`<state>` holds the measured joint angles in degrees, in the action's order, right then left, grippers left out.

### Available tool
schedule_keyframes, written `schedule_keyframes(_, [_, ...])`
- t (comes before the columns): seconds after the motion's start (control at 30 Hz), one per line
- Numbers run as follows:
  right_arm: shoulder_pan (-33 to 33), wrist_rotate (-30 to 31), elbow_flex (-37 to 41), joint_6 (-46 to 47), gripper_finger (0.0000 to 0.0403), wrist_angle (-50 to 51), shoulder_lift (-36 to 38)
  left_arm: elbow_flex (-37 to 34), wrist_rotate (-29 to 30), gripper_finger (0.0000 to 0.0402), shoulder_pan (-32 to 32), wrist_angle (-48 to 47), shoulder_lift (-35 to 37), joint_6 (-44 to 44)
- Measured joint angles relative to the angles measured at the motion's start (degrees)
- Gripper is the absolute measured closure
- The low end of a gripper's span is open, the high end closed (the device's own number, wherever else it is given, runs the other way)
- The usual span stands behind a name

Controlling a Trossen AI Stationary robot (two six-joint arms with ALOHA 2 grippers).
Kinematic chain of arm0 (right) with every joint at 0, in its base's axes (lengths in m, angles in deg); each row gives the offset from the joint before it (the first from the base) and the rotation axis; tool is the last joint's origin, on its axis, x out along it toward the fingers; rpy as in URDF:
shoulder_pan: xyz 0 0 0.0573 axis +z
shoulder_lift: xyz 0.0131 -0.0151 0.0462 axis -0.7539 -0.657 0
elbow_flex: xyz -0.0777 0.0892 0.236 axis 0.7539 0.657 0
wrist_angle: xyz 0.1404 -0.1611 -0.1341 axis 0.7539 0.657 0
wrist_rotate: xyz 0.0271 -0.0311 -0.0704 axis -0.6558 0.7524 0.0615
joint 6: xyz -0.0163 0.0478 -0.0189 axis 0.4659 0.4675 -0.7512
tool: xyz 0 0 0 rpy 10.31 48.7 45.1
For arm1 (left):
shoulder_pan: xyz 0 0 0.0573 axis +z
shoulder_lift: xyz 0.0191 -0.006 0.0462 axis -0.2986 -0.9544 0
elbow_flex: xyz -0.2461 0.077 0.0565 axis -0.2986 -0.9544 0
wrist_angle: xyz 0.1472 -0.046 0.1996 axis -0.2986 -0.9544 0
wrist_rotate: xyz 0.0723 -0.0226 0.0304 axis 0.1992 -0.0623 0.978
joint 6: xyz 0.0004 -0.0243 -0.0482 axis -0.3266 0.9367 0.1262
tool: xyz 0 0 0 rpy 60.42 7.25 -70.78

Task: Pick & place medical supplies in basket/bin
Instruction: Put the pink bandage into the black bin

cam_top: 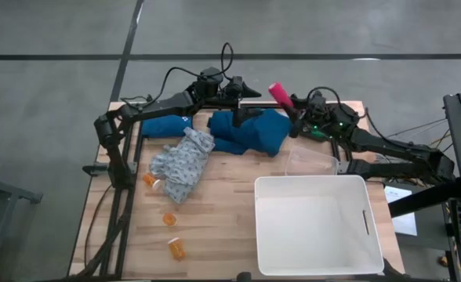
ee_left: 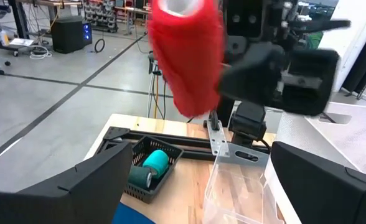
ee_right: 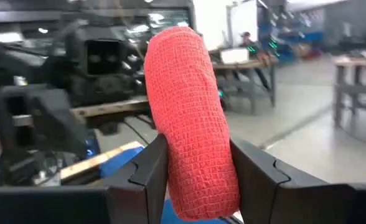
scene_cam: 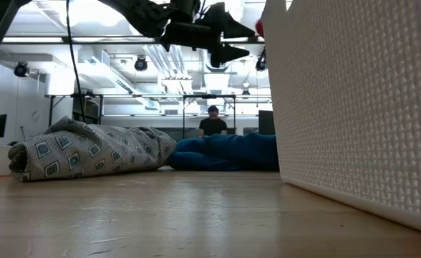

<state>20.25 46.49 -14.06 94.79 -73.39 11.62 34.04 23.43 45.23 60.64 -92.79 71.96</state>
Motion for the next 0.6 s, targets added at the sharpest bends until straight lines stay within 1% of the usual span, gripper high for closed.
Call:
schedule_keyframes(0.07, [-0.48, 1.23, -1.68, 0.87, 0.0261, 6.81, 1.55, 0.00, 0.00, 0.0014, 0.00, -0.21, 0.00, -0.02])
schedule_keyframes(0.2, [-0.99, 5.64, -8.83, 0.87, 0.0261, 28.16, 2.58, 0.00, 0.00, 0.0014, 0.00, -0.25, 0.00, -0.13])
schedule_keyframes(0.3, [-2.03, 9.35, -15.73, 1.95, 0.0261, 43.40, 1.28, 0.00, 0.01, 0.0014, 0.00, -0.25, 0.00, -0.13])
schedule_keyframes(0.4, [-4.50, 9.67, -22.76, 3.59, 0.0261, 57.18, -1.15, 0.00, 0.02, 0.0015, 0.00, -0.28, 0.00, -0.13])
schedule_keyframes(0.5, [-7.68, 9.67, -28.72, 3.60, 0.0261, 67.51, -3.96, 0.00, 0.02, 0.0016, 0.00, -0.28, 0.00, -0.13])
schedule_keyframes(0.6, [-11.61, 9.67, -32.06, 4.03, 0.0261, 72.16, -6.01, 0.00, 0.02, 0.0014, 0.00, -0.52, 0.01, -0.13])
